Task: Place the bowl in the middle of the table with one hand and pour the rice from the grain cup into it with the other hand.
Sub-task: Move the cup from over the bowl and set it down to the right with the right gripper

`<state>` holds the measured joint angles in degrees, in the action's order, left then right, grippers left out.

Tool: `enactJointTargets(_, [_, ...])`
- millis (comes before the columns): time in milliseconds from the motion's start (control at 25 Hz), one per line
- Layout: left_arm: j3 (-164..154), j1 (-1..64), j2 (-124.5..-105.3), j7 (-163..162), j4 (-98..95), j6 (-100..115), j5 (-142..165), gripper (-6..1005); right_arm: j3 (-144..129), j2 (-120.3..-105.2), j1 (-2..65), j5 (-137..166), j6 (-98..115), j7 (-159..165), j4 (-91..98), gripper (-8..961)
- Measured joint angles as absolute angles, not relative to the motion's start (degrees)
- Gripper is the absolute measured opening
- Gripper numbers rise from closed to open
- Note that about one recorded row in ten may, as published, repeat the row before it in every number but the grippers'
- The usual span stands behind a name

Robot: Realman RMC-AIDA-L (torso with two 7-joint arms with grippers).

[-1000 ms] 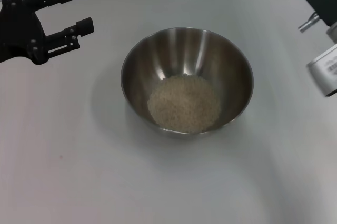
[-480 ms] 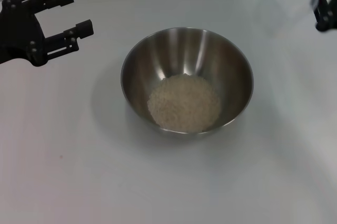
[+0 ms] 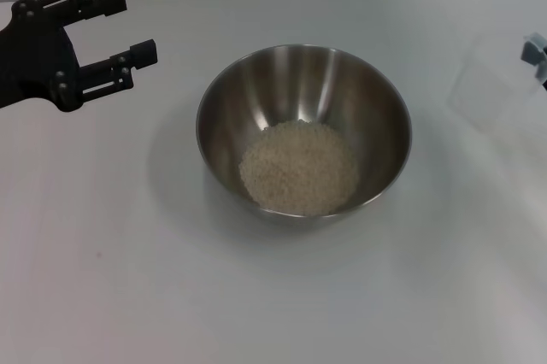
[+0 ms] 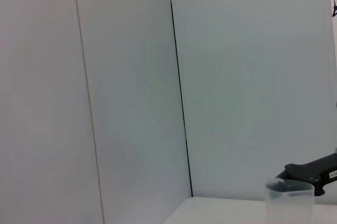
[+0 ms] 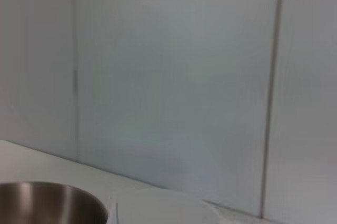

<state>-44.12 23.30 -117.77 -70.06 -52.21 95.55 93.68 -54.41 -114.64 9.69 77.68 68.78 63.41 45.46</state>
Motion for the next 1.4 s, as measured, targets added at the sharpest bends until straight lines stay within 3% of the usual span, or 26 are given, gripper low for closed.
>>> enactJointTargets(840, [-44.1, 23.3, -117.86, -69.9, -52.2, 95.6, 93.8, 695, -47.0, -115.32, 13.8, 84.9, 64.2, 63.8, 36.5, 88])
enactJointTargets(1400, [-44.1, 23.4, -117.86, -69.8, -52.2, 95.3, 93.8, 695, -47.1, -117.25, 15.1, 86.5, 57.3, 61.9, 36.1, 94])
